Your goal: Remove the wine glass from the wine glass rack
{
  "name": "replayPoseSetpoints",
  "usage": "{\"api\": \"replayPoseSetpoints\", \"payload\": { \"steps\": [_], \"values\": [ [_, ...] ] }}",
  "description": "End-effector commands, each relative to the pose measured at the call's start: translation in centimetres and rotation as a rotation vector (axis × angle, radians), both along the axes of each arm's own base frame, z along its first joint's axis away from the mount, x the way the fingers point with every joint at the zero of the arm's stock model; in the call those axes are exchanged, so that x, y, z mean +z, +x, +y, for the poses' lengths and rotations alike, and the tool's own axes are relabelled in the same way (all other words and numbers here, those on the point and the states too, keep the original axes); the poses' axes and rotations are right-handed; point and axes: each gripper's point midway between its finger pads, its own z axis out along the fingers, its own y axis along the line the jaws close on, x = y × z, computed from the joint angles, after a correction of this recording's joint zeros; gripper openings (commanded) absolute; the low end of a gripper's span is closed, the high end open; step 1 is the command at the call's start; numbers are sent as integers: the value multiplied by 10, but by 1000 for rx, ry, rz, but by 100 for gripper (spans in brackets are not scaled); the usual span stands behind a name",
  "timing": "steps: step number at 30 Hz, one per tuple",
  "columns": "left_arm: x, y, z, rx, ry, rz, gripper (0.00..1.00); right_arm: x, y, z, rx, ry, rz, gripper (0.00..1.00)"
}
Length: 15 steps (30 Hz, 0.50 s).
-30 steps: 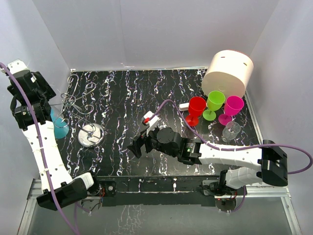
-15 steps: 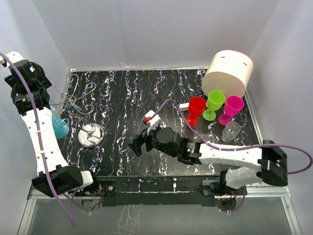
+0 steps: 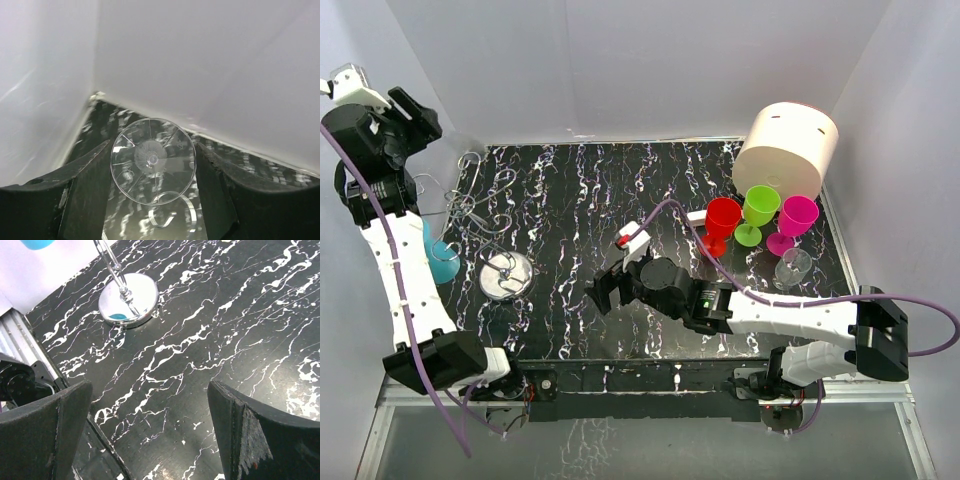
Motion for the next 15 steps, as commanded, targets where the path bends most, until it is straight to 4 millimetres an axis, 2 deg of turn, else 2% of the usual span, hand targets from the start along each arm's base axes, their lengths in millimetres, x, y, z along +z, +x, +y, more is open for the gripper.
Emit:
{"api": "replayPoseSetpoints", "payload": {
  "steps": [1, 5, 9, 13, 15],
  "values": [
    [72, -13, -68, -316, -72, -242, 50, 56, 18, -11, -84, 92, -75, 98],
    [89, -24, -95, -440, -171, -306, 50, 65, 36, -20, -122, 101, -56, 98],
    [99, -38, -114, -517, -270, -352, 50, 73, 65, -30, -120, 167, 42, 98],
    [97, -48, -136, -614, -390, -360, 51, 93, 88, -40, -92, 247, 115, 98],
    [92, -52, -146, -641, -441, -347, 51, 111, 94, -44, -83, 283, 130, 98]
  ]
}}
